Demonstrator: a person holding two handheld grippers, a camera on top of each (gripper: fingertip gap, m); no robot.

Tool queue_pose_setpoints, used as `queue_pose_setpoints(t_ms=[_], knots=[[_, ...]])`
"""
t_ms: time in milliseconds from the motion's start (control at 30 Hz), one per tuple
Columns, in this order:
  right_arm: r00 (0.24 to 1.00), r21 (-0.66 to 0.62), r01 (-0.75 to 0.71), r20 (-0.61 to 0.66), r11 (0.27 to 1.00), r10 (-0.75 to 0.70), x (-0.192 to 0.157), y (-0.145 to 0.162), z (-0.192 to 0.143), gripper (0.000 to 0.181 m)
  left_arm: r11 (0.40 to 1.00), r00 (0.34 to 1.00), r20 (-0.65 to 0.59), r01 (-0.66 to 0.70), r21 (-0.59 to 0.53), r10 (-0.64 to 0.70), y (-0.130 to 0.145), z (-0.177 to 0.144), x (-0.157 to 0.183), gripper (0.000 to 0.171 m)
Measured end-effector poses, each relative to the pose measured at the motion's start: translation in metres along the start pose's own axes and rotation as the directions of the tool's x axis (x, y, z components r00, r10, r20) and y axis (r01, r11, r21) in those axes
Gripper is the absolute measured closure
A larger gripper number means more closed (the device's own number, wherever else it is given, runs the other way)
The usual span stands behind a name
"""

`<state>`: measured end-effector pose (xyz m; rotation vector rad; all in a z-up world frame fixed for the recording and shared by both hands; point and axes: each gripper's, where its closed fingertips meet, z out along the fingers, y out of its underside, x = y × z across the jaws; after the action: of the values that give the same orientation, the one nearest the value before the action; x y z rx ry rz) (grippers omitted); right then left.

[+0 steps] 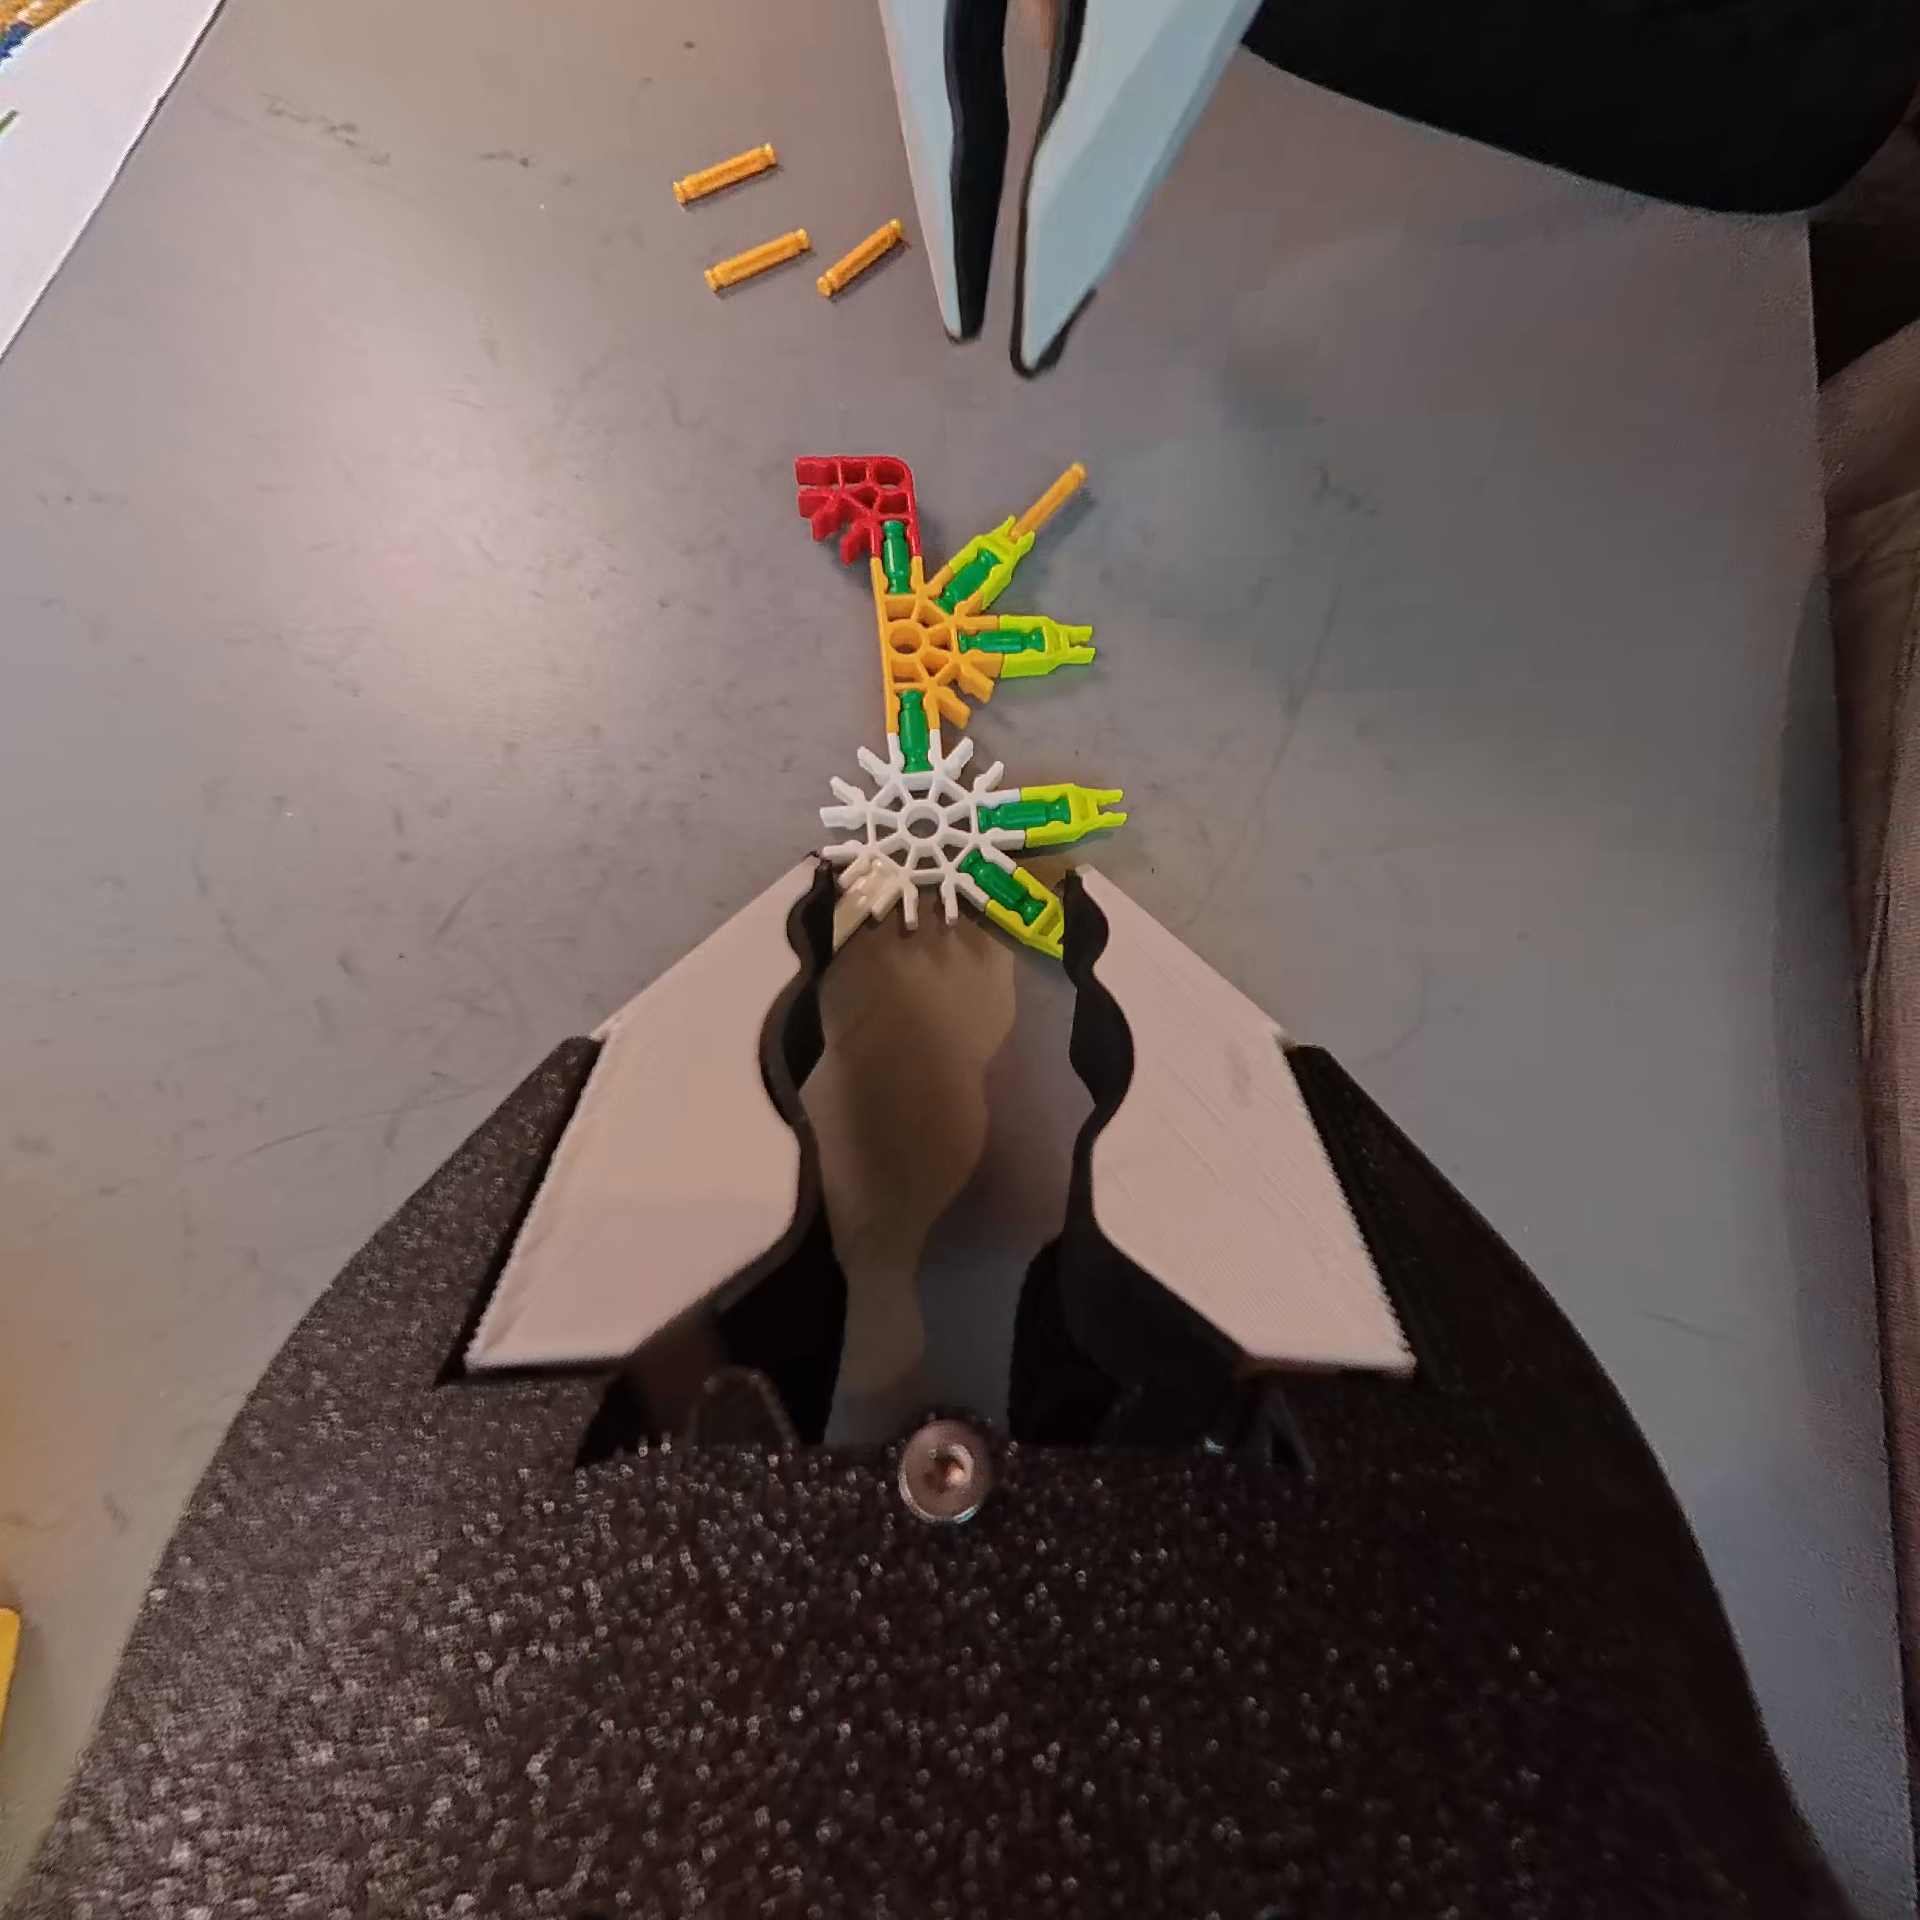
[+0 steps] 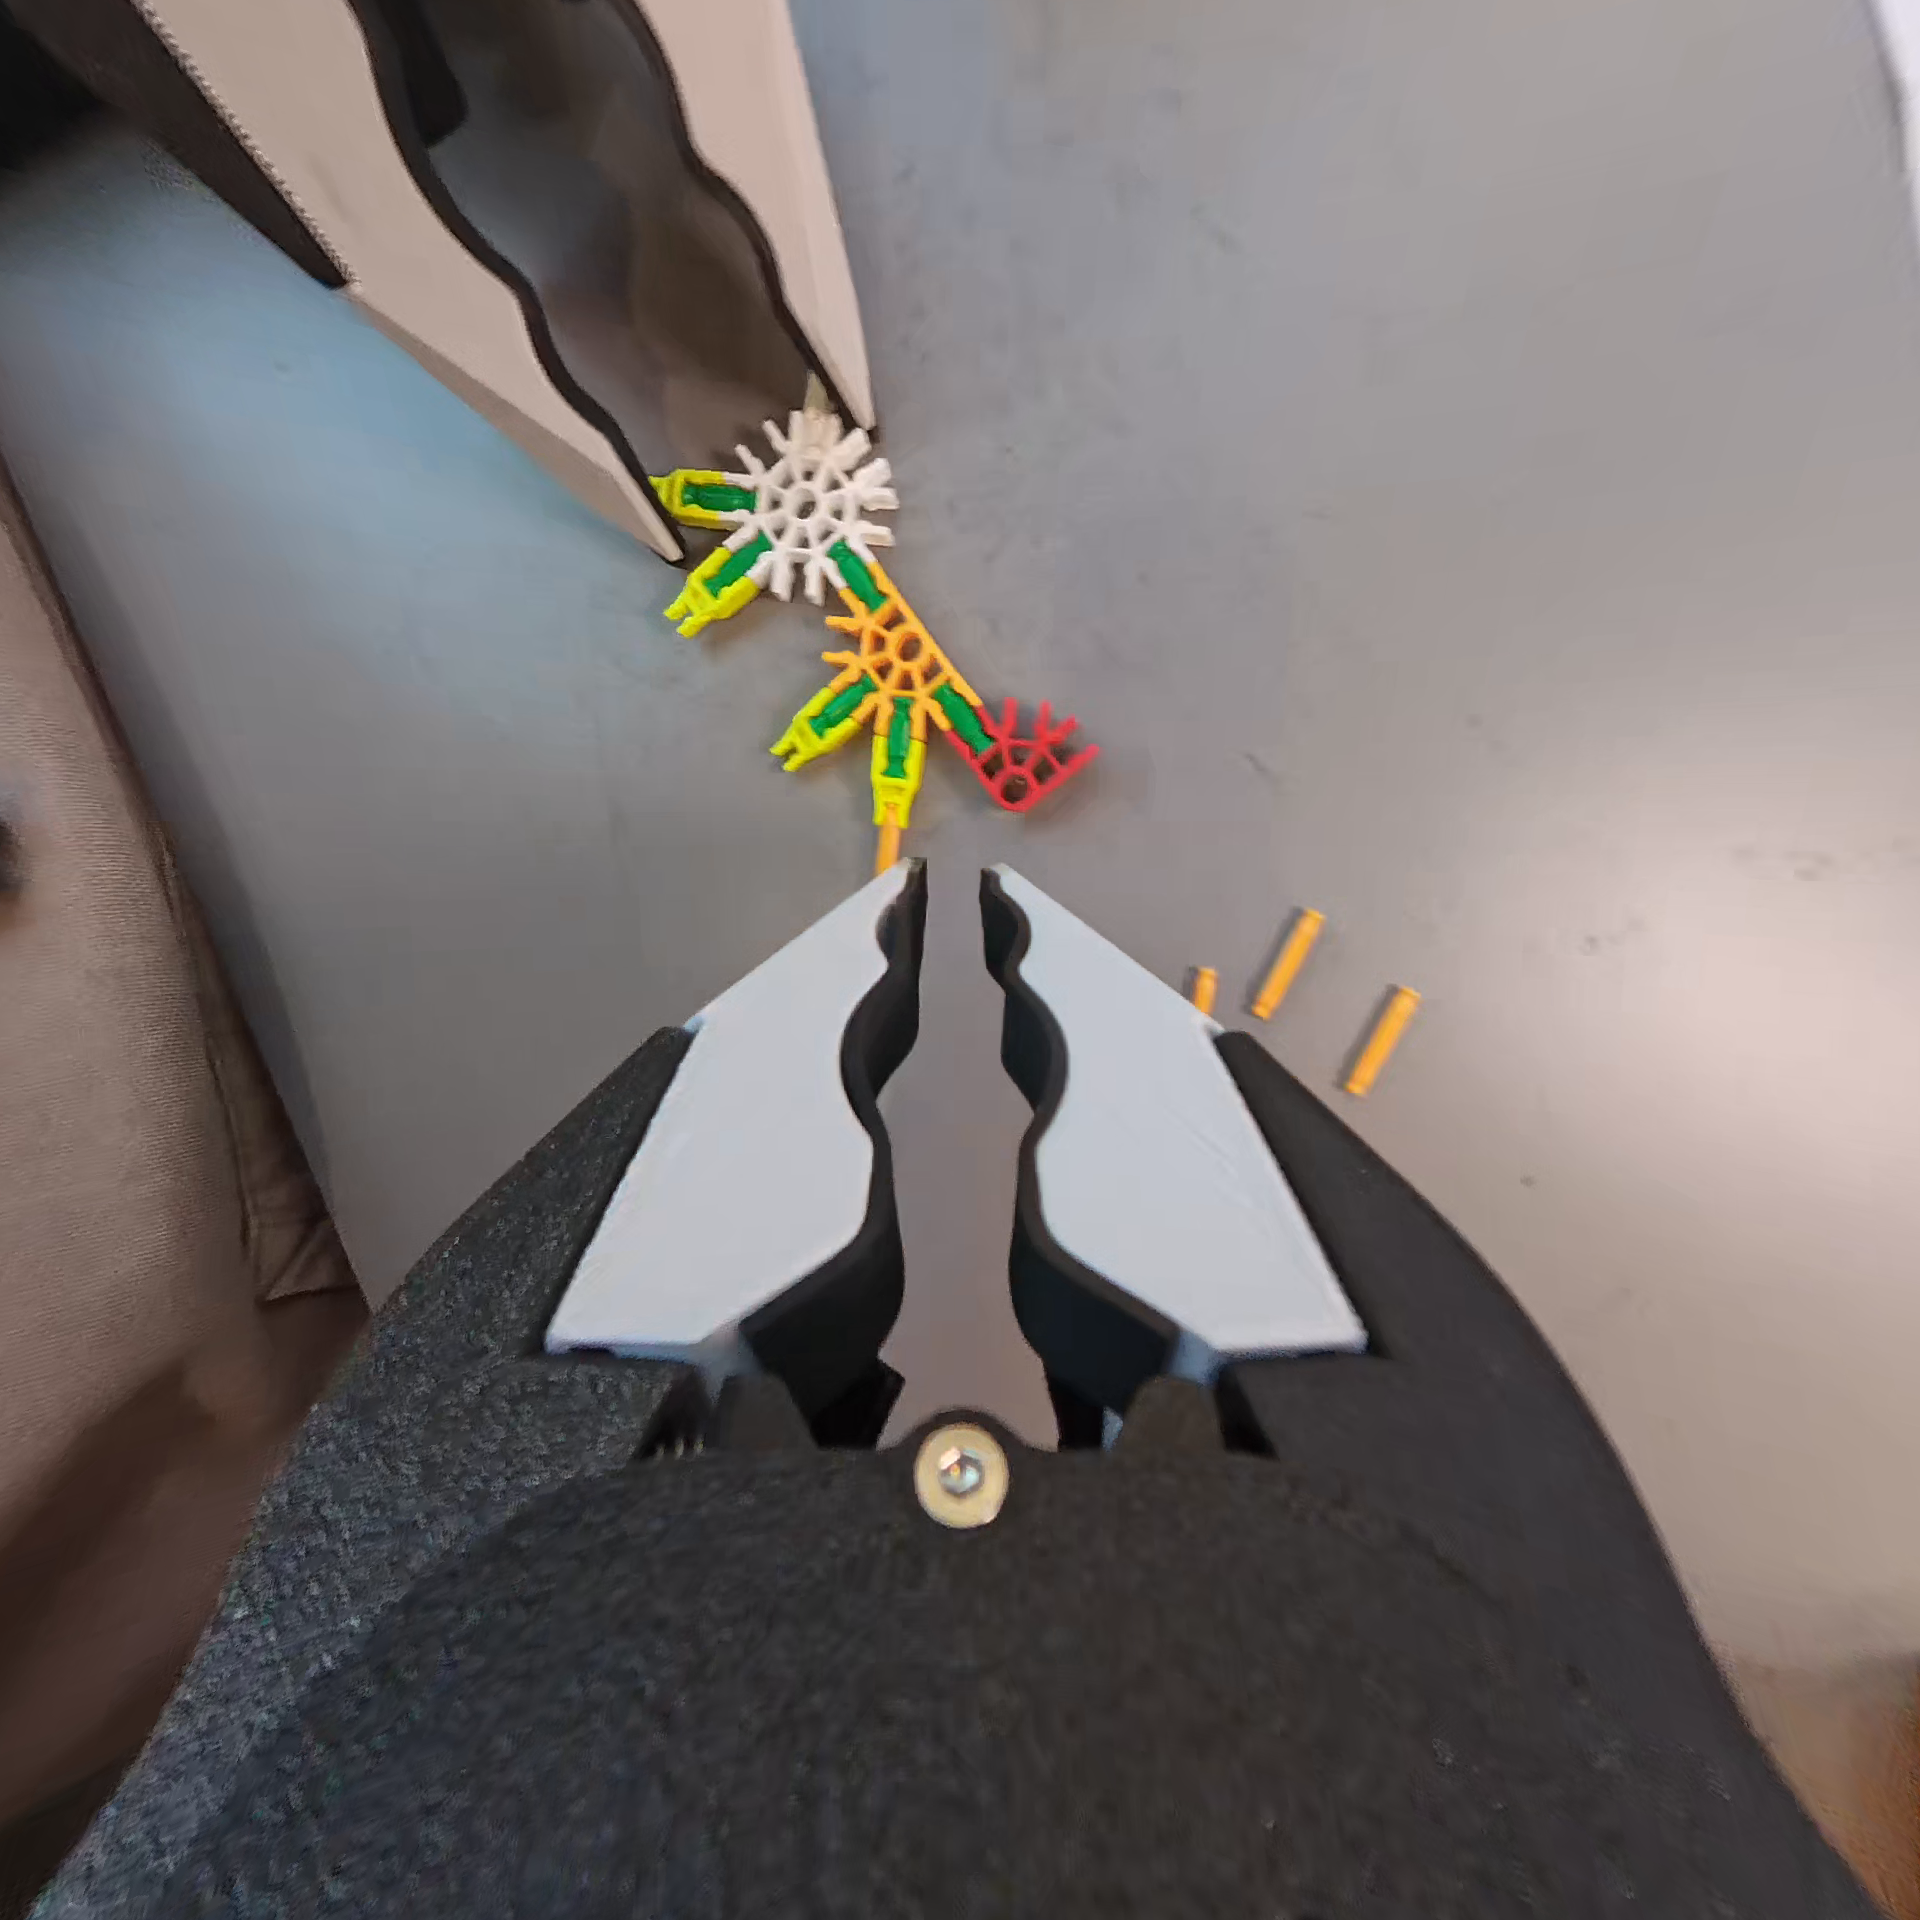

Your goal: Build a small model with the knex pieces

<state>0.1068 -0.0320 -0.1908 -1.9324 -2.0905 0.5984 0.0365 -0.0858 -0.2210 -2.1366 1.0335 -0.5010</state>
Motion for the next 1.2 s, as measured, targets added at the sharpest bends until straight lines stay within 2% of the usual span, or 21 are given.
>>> queue_pose_setpoints(t_ms=[167, 300, 467, 667, 867, 1000, 1100, 1200], knots=[[0.988, 0.104, -0.111, -0.092, 0.988, 0.121, 0.031, 0.023, -0.023, 0.169, 1.000, 1.000, -0.012, 0.003, 0.001, -0.002, 0.000, 0.000, 0.001, 0.125], [0.982, 0.135, -0.092, -0.150, 0.987, 0.112, 0.044, 0.031, -0.023, 0.170, 1.000, 0.998, -0.057, 0.013, 0.014, -0.012, -0.002, -0.002, 0.006, 0.119], [0.986, 0.086, -0.083, -0.137, 0.993, 0.095, 0.051, 0.032, -0.009, 0.170, 0.996, 0.996, -0.069, 0.063, 0.068, -0.058, -0.009, -0.011, 0.001, 0.118], [0.987, 0.030, -0.088, -0.130, 0.996, 0.092, 0.056, 0.037, 0.002, 0.172, 0.999, 0.999, -0.007, 0.032, 0.009, -0.032, 0.003, -0.010, -0.007, 0.118], [0.987, 0.029, -0.090, -0.128, 0.995, 0.093, 0.053, 0.039, 0.006, 0.180, 1.000, 0.997, -0.073, 0.001, -0.009, -0.002, 0.005, -0.010, 0.006, 0.125], [0.992, 0.081, -0.067, -0.100, 0.994, 0.075, 0.029, 0.026, -0.003, 0.180, 0.999, 0.984, -0.174, -0.043, -0.029, 0.037, 0.010, -0.013, 0.026, 0.124], [0.999, 0.119, -0.044, -0.026, 0.992, 0.047, -0.012, 0.011, -0.006, 0.180, 0.997, 0.967, -0.250, -0.068, -0.038, 0.056, 0.013, -0.017, 0.040, 0.124], [0.999, 0.131, -0.019, 0.052, 0.991, 0.012, -0.058, 0.003, 0.003, 0.179, 0.996, 0.965, -0.256, -0.074, -0.047, 0.060, 0.015, -0.019, 0.042, 0.124]])
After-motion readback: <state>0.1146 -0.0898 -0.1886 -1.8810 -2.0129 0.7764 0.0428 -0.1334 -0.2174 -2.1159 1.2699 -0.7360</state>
